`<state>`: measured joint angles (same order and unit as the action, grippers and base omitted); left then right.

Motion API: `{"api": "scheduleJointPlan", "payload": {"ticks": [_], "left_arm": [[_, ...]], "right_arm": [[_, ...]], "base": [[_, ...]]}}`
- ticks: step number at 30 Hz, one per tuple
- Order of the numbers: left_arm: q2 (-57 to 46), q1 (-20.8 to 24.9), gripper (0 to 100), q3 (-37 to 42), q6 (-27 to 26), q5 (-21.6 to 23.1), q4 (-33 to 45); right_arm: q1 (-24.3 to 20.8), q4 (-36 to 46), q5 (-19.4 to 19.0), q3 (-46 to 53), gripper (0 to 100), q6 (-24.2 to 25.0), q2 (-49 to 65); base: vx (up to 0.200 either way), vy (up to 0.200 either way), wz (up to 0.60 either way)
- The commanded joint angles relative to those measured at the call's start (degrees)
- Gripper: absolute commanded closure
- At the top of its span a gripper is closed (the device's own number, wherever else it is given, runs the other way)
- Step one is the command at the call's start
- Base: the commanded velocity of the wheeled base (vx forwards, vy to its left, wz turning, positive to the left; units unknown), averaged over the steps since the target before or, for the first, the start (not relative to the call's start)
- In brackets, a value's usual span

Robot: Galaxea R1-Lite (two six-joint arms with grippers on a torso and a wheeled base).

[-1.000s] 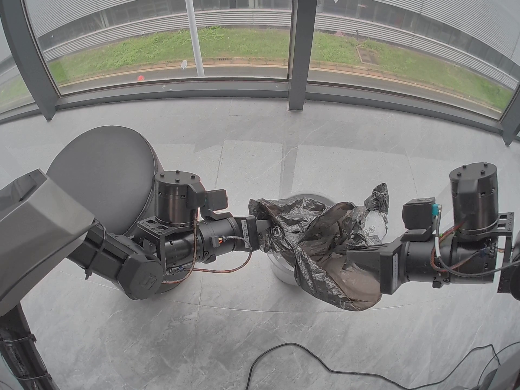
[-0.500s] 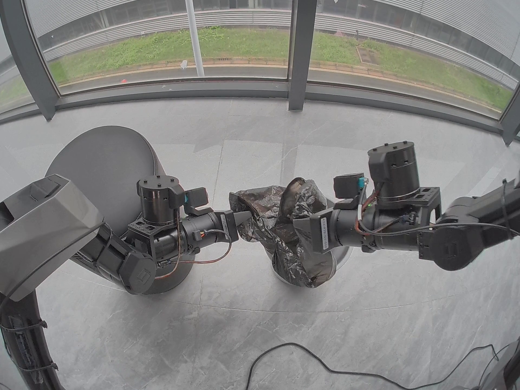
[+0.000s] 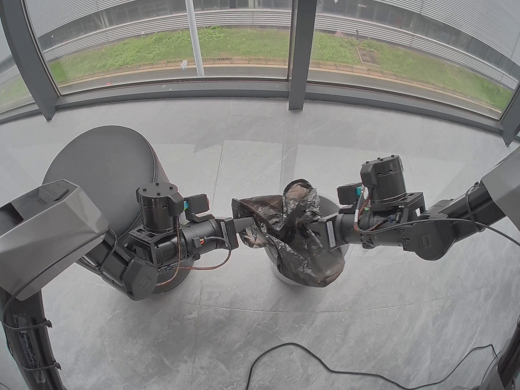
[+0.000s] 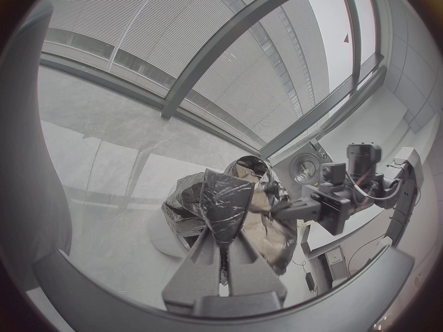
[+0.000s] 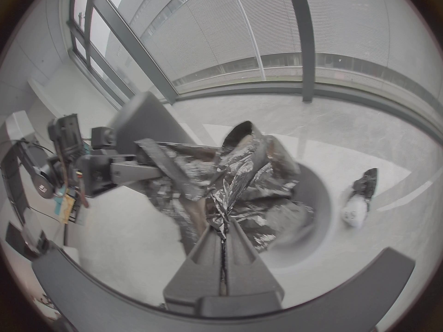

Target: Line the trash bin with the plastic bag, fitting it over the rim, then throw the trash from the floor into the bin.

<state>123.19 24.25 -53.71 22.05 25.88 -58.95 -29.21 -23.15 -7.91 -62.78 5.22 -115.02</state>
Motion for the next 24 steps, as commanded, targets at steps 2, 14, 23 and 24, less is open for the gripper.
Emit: {"api": "scheduleJointPlan", "payload": {"ticks": [2,14,23,24], "left_arm": [[4.9,2.9,100,-1.8,0.1,-0.5,-0.4],[9.1,4.5,100,-4.6,0.2,-1.1,0.2],[10.2,2.5,100,-3.9,0.2,-4.0,0.5],[10.3,2.6,100,-3.7,0.2,-4.0,0.5]], "right_arm": [[9.3,-0.1,0.0,4.5,100,-8.0,1.6],[12.0,-3.8,-0.4,7.9,100,-9.8,-0.4],[14.4,-7.4,0.0,4.2,100,-10.3,-6.5],[14.8,-7.4,0.0,4.2,100,-10.4,-6.7]], "base": [[0.0,0.0,0.0],[0.0,0.0,0.0],[0.0,0.0,0.0],[0.0,0.0,0.0]]}}
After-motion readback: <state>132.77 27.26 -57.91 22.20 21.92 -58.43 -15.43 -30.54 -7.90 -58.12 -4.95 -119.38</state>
